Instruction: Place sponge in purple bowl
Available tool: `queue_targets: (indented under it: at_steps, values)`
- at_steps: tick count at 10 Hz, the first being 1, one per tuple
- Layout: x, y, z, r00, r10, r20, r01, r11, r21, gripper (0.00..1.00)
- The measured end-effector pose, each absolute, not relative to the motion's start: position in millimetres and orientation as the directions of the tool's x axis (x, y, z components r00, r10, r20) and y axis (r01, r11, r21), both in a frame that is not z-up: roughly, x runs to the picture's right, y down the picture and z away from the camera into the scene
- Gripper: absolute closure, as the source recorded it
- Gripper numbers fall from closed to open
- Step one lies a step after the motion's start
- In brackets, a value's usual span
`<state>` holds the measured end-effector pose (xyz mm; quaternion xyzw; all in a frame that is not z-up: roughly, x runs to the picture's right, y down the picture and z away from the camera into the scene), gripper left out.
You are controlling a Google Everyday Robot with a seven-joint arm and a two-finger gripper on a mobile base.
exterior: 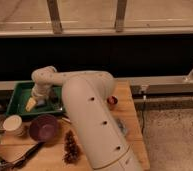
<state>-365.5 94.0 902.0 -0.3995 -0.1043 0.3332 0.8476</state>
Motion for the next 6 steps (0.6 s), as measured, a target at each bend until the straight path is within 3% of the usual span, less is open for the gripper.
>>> queue_targets:
  at_steps: [5,6]
  values:
    - [-377.0,93.3,908.7,0.752,0.655,-0.076,-0.488,0.476,-0.732,0.21]
    - [-379.8,92.0,909.9,0.748,0.662,-0.054,-0.474,0.476,-0.74,0.27]
